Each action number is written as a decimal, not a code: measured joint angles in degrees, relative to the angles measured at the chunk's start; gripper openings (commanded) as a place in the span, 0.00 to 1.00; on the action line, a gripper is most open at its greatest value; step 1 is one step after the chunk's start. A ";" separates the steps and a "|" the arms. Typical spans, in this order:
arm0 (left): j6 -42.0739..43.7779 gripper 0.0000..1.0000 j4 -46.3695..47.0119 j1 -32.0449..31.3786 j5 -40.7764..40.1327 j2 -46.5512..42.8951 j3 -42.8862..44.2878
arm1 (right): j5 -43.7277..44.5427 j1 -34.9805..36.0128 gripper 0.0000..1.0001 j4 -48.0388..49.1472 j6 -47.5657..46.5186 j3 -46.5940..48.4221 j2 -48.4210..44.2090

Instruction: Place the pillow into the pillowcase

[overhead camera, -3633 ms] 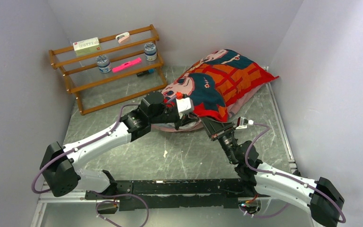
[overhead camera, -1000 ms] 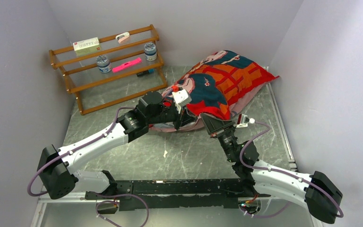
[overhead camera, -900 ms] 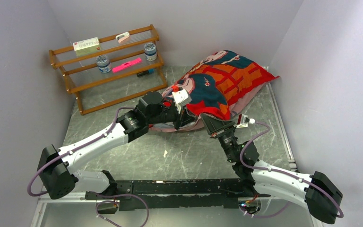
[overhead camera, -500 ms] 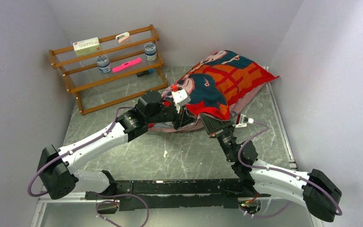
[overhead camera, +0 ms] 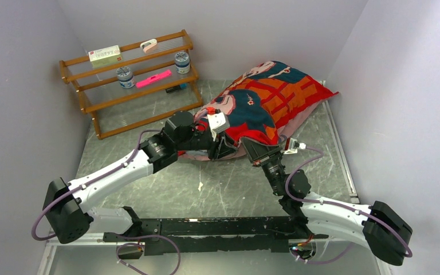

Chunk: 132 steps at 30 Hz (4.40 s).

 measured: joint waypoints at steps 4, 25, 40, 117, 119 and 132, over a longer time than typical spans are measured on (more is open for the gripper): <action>0.63 0.42 -0.09 -0.07 0.57 -1.20 -0.92 | 0.17 0.00 0.00 -0.24 -0.02 0.00 -0.02; 9.25 0.53 -5.64 -0.22 -5.62 -6.60 -1.86 | 0.24 0.02 0.00 -3.43 -0.50 0.00 -2.69; 15.17 0.30 -7.13 -0.33 -4.92 -5.84 -1.29 | 0.20 0.02 0.00 -3.93 -0.72 0.02 -2.93; 13.68 0.42 -1.55 -2.10 -2.84 -2.56 -1.55 | 1.75 0.70 0.00 -0.09 -0.02 0.07 -0.57; 13.64 0.46 -1.62 -2.12 -2.84 -2.56 -1.55 | 1.75 0.70 0.00 -0.13 -0.02 0.07 -0.57; 13.46 0.60 1.55 -4.07 -11.50 -5.33 -2.54 | 1.75 0.72 0.00 -0.15 -0.02 0.07 -0.59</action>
